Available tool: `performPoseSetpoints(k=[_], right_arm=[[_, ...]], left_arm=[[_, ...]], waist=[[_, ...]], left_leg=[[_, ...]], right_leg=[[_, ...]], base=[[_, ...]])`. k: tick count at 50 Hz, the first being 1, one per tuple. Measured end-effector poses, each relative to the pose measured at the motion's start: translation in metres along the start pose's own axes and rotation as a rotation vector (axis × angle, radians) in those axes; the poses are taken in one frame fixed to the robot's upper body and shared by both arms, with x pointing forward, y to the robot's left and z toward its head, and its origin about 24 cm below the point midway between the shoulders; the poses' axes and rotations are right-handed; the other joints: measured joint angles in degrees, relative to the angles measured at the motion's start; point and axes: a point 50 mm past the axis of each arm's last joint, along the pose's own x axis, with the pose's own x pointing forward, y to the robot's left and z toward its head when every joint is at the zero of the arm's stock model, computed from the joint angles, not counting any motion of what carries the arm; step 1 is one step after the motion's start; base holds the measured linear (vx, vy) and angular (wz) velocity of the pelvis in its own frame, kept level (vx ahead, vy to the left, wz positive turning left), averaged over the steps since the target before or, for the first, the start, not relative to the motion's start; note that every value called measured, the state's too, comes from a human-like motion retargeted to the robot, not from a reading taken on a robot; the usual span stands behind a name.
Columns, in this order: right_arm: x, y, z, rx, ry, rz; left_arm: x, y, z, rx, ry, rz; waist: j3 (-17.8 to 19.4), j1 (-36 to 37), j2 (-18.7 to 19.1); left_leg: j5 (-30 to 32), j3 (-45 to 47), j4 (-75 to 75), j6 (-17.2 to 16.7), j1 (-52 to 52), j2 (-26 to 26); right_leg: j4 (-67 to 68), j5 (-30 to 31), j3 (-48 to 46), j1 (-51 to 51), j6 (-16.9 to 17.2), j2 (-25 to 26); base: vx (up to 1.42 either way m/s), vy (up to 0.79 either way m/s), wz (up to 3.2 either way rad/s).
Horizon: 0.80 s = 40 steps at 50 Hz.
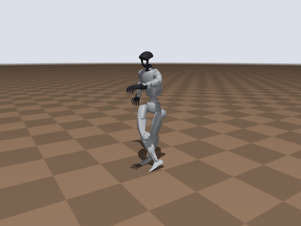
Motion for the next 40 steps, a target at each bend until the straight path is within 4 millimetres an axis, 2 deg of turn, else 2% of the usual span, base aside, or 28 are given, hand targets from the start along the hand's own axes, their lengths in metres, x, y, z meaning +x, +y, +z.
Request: performPoseSetpoints(k=[2,4,5,7,8,10,12,13,15,17,18,20,22,25,27,31,33,35,38,40], right_arm=[[-0.005,-0.013,-0.027,0.118,0.076,-0.020],[-0.010,-0.025,-0.051,0.224,0.143,-0.071],[-0.013,-0.028,-0.061,0.263,0.173,-0.100],[-0.017,-0.030,-0.077,0.319,0.222,-0.155],[-0.017,-0.027,-0.076,0.326,0.231,-0.167],[-0.015,-0.016,-0.073,0.317,0.249,-0.172],[-0.011,-0.001,-0.062,0.279,0.250,-0.156],[-0.010,0.006,-0.057,0.252,0.244,-0.142],[-0.008,0.020,-0.046,0.165,0.217,-0.091],[-0.007,0.034,-0.034,0.032,0.167,-0.002],[-0.007,0.041,-0.026,-0.036,0.130,0.046],[-0.006,0.055,-0.001,-0.139,0.019,0.112],[-0.008,0.070,0.036,-0.191,-0.133,0.126],[-0.019,0.098,0.092,-0.199,-0.366,0.113],[-0.033,0.119,0.122,-0.157,-0.495,0.135],[-0.067,0.155,0.170,-0.050,-0.699,0.227],[-0.079,0.163,0.184,-0.038,-0.766,0.261],[-0.085,0.168,0.193,-0.030,-0.796,0.274],[-0.085,0.179,0.193,0.004,-0.747,0.259],[-0.081,0.187,0.184,0.025,-0.671,0.244]], left_arm=[[0.018,0.008,0.051,-0.060,-0.144,0.033],[0.029,0.017,0.113,-0.148,-0.312,0.092],[0.030,0.020,0.144,-0.191,-0.403,0.119],[0.017,0.020,0.196,-0.205,-0.605,0.144],[0.007,0.020,0.217,-0.240,-0.702,0.158],[-0.018,0.017,0.243,-0.254,-0.869,0.166],[-0.044,0.003,0.248,-0.246,-0.960,0.132],[-0.056,-0.009,0.245,-0.242,-0.981,0.078],[-0.078,-0.043,0.224,-0.274,-0.952,-0.102],[-0.099,-0.087,0.181,-0.368,-0.792,-0.377],[-0.113,-0.110,0.154,-0.422,-0.676,-0.514],[-0.148,-0.149,0.096,-0.503,-0.415,-0.711],[-0.183,-0.176,0.043,-0.524,-0.156,-0.769],[-0.239,-0.200,-0.022,-0.479,0.191,-0.788],[-0.272,-0.210,-0.049,-0.469,0.367,-0.813],[-0.311,-0.218,-0.078,-0.531,0.590,-0.803],[-0.327,-0.223,-0.084,-0.533,0.654,-0.784],[-0.343,-0.229,-0.087,-0.503,0.703,-0.765],[-0.363,-0.239,-0.088,-0.446,0.769,-0.765],[-0.377,-0.247,-0.089,-0.421,0.830,-0.795]], waist=[[-1.2,-7.0,0.9],[-1.7,-14.7,3.9],[-1.8,-18.4,5.9],[-0.5,-24.6,11.4],[0.1,-27.4,14.3],[1.5,-30.7,18.6],[2.1,-29.0,19.8],[1.8,-26.3,18.8],[0.3,-19.4,15.3],[-3.0,-13.2,10.3],[-5.3,-10.9,8.1],[-10.3,-7.6,5.2],[-13.4,-4.2,3.4],[-14.9,1.2,1.8],[-13.9,4.3,0.8],[-9.6,9.8,-0.2],[-8.3,12.0,0.6],[-7.1,14.2,1.2],[-4.4,18.0,-1.1],[-2.0,21.3,-1.9]], left_leg=[[-0.3,-7.1,-0.7,0.1,1.5,-5.1],[-0.1,-15.7,-2.3,-0.7,4.0,-9.2],[-0.3,-19.5,-3.2,-1.1,5.4,-10.4],[-3.3,-20.7,-4.5,-0.2,8.4,-8.6],[-3.8,-19.2,-5.3,-0.3,9.2,-7.1],[-3.8,-10.9,-5.7,-1.1,11.1,-2.9],[-3.6,3.0,-4.7,2.3,14.6,0.7],[-2.9,10.5,-3.9,4.8,17.1,2.0],[0.6,22.3,-0.1,10.5,21.2,3.2],[2.9,25.0,10.8,14.8,20.0,4.0],[1.6,24.5,18.7,15.5,17.1,5.0],[-3.4,23.1,33.9,15.8,8.9,8.6],[-6.6,21.1,41.8,15.7,2.2,12.6],[-7.7,14.7,43.5,13.9,-5.7,19.1],[-6.1,9.7,36.0,12.2,-7.1,22.5],[-0.5,5.2,11.2,6.6,-4.4,28.9],[5.2,4.0,2.7,2.1,-3.9,31.4],[10.1,2.5,0.8,-0.9,-3.9,31.8],[4.5,5.4,7.2,1.4,-3.6,27.1],[0.9,8.7,11.3,3.5,-3.0,24.4]], right_leg=[[-10.5,-7.2,5.9,3.8,0.4,1.2],[-19.5,-16.5,10.5,6.3,0.2,0.9],[-22.9,-20.0,11.0,7.1,0.0,0.3],[-20.8,-24.4,4.4,6.2,-0.1,-2.2],[-24.3,-22.9,2.3,7.5,-0.5,-2.9],[-24.4,-22.0,-1.1,8.7,-0.4,-5.4],[-21.9,-22.2,0.0,10.5,0.5,-8.4],[-20.8,-22.4,2.1,12.1,0.8,-9.9],[-19.3,-22.6,8.1,15.2,0.9,-13.4],[-18.4,-22.7,14.1,17.5,0.9,-18.6],[-18.2,-22.8,16.5,17.9,0.9,-21.3],[-18.4,-22.7,20.3,17.4,0.9,-25.8],[-19.3,-22.4,23.8,16.7,0.5,-29.3],[-20.4,-21.4,29.7,15.2,-1.5,-31.3],[-20.0,-21.2,33.4,14.8,-2.2,-32.3],[-20.0,-21.2,38.1,15.3,-1.8,-34.5],[-20.7,-20.3,39.5,15.7,-1.4,-35.3],[-21.6,-18.6,41.0,15.9,-0.8,-36.9],[-21.4,-13.4,40.0,15.0,0.1,-42.8],[-19.2,-8.9,33.2,13.8,-1.0,-45.7]], base=[[0.32,0.64,3.77],[0.40,0.71,4.28],[0.47,0.73,4.12],[0.50,0.70,3.60],[0.49,0.63,2.80],[0.52,0.54,1.78],[0.57,0.38,0.01],[0.57,0.24,-1.31],[0.56,0.19,-2.23],[0.56,0.30,-2.38],[0.52,0.42,-1.99],[0.47,0.52,-1.58],[0.39,0.56,-1.53],[0.28,0.52,-1.69],[0.21,0.58,-1.61],[0.20,0.71,-1.26],[0.19,0.88,-0.89],[0.15,0.92,-0.85],[0.07,0.90,-0.93],[0.00,0.84,-1.17]])
